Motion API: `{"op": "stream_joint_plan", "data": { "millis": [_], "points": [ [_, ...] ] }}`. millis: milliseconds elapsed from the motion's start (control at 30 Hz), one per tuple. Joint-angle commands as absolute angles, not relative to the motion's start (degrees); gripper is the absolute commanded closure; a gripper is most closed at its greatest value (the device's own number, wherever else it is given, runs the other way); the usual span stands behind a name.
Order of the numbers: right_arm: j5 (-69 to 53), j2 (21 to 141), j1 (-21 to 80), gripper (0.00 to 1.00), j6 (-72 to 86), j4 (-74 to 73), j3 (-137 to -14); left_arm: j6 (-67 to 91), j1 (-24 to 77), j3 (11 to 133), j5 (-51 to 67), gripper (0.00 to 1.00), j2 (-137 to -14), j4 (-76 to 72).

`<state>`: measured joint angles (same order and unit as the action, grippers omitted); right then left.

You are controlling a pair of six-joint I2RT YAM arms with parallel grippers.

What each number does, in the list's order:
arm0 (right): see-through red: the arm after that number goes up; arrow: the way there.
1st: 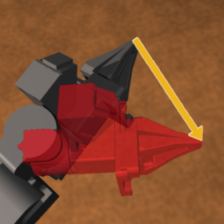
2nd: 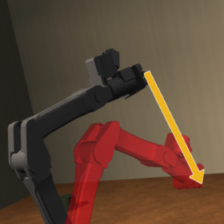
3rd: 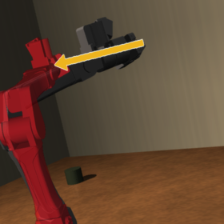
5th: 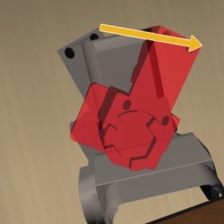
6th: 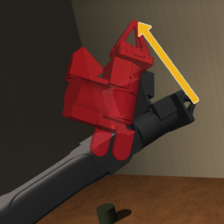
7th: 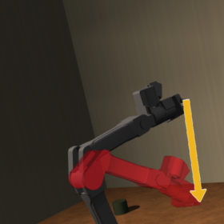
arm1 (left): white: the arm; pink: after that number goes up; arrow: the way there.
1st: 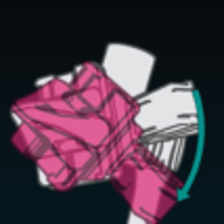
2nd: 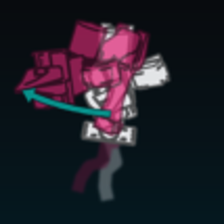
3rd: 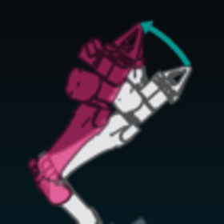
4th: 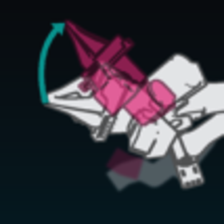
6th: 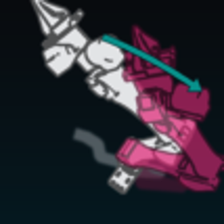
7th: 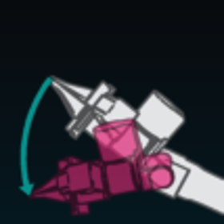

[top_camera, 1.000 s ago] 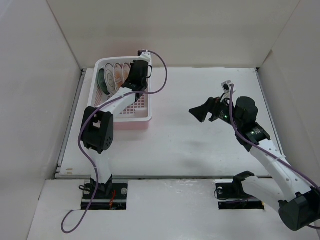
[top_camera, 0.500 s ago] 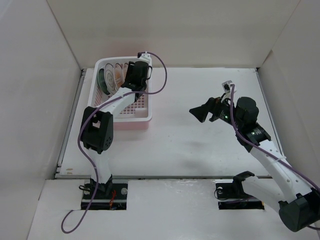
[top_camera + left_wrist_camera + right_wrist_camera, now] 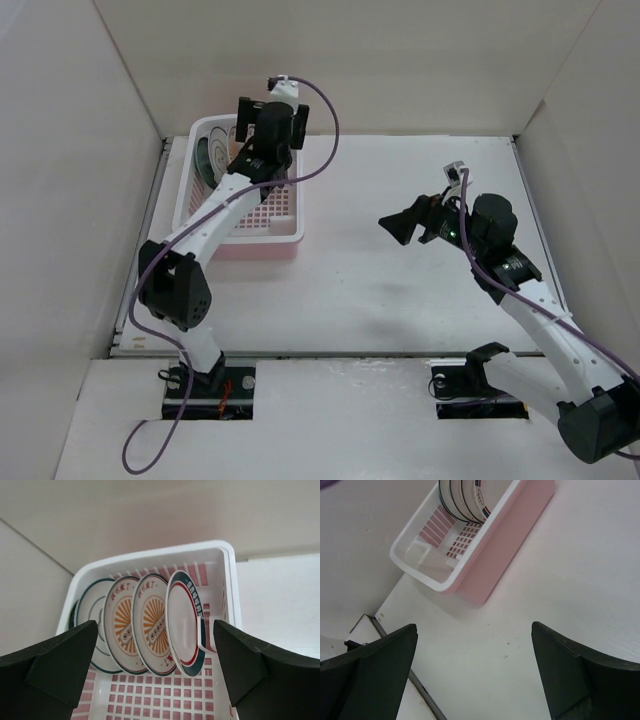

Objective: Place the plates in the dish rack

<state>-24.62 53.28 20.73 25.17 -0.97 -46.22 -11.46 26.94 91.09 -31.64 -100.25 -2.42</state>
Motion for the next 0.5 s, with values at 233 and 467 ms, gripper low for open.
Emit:
{"op": "stream_joint_plan", "data": {
  "millis": [233, 467],
  "points": [
    [-12.3, 49.8, 22.6, 0.0, 19.0, -6.2, -49.8, 13.3, 29.3, 85.6, -34.2, 0.0, -75.2, 14.7],
    [-4.1, 48.6, 26.4, 0.0, 18.4, -11.5, -52.6, 23.5, 36.3, 76.0, -36.8, 0.0, -60.8, 27.6]
  ]
}}
